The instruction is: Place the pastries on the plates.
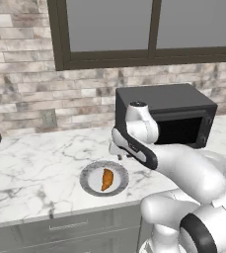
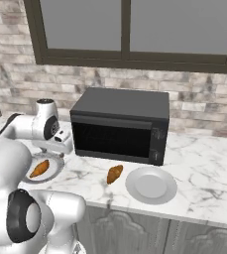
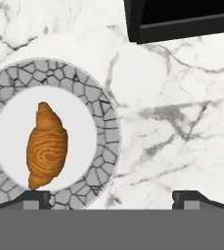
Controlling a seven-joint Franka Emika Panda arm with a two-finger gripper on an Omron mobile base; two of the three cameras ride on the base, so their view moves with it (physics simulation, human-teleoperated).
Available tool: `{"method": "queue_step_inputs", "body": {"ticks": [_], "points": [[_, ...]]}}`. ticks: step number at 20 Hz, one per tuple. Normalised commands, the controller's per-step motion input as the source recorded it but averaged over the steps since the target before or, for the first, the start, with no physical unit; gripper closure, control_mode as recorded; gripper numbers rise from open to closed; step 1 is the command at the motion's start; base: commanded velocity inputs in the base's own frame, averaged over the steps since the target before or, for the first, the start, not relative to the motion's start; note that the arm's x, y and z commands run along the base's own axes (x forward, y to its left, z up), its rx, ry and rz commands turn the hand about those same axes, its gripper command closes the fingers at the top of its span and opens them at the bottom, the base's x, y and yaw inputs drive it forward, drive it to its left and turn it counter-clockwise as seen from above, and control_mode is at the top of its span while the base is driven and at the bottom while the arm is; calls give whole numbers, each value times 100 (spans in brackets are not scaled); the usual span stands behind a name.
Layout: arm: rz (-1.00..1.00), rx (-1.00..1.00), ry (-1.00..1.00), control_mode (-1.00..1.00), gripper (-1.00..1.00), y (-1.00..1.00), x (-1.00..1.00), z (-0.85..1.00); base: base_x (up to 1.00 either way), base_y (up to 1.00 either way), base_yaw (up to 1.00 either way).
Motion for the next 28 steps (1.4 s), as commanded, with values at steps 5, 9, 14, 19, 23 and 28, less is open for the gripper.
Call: {"method": "queue_step_inputs", "body": {"ticks": [5, 9, 14, 19, 23, 28], "points": [[0, -21, 2, -100, -100, -98, -30, 0, 0, 0, 0], [-17, -24, 6, -100, -100, -100, -27, 0, 0, 0, 0], [-27, -4, 8, -100, -100, -100, -2, -6, 0, 0, 0], [-23, 0, 5, -100, -100, -99, 2, -5, 0, 0, 0], [-1, 1, 0, -100, -100, -47, 11, -10, 0, 0, 0], [9, 9, 0, -100, -100, -40, 39, -17, 0, 0, 0]]}}
